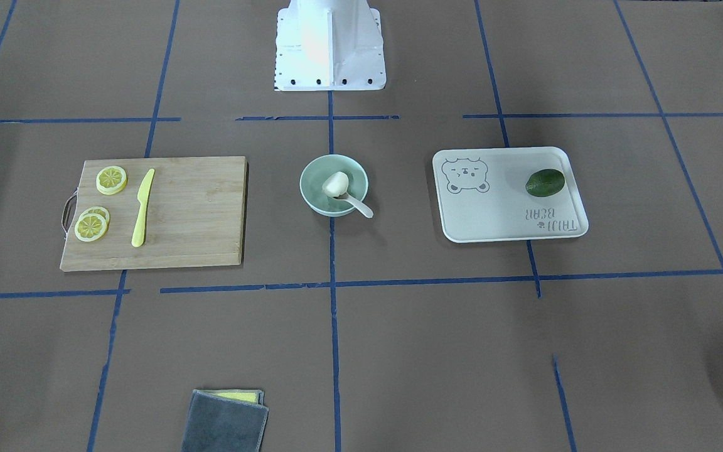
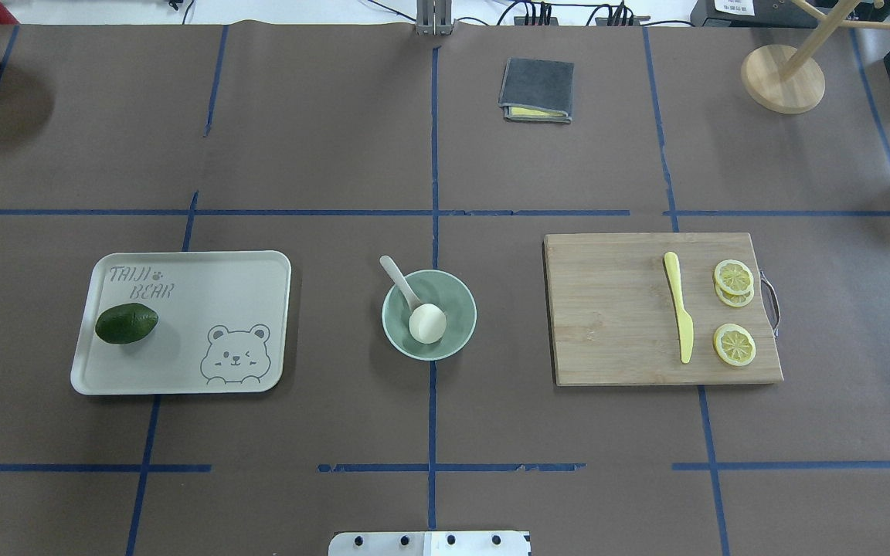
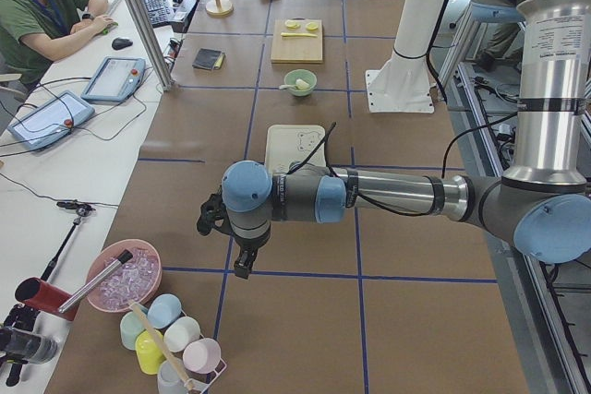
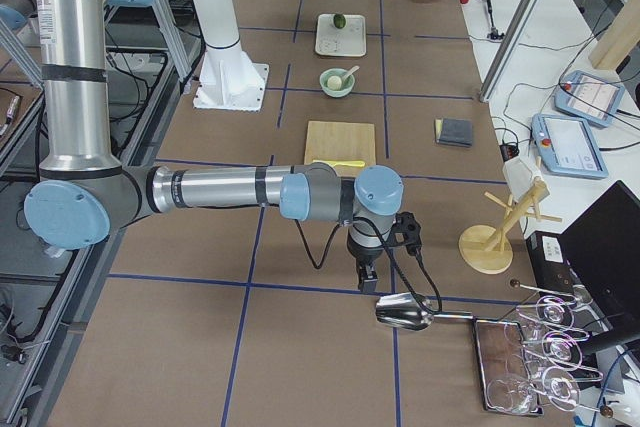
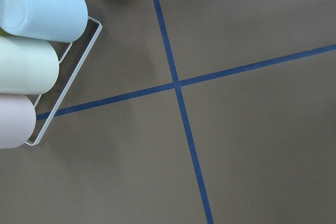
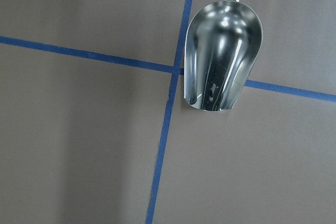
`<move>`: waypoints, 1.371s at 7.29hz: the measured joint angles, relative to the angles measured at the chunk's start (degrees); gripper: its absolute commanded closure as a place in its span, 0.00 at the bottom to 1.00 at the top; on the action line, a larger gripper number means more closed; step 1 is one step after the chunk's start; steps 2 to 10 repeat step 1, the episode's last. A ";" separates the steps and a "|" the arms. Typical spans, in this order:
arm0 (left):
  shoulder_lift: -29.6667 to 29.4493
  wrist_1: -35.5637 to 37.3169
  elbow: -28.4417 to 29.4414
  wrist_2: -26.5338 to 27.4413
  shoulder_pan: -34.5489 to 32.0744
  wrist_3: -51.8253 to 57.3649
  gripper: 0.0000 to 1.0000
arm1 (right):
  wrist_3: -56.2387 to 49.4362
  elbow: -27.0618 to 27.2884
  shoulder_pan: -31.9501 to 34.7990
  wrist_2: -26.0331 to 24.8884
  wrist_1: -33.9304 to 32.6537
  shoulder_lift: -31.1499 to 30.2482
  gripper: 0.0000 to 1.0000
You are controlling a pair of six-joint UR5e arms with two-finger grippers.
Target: Put spoon and bun in bowl
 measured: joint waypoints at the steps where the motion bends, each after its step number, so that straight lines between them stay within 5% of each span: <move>1: 0.00 0.00 0.00 0.00 0.00 0.00 0.00 | 0.00 0.00 -0.01 0.00 0.00 -0.11 0.00; 10: 0.00 0.00 0.00 0.00 0.00 0.00 0.00 | 0.00 0.00 -0.01 0.00 0.00 -0.11 0.00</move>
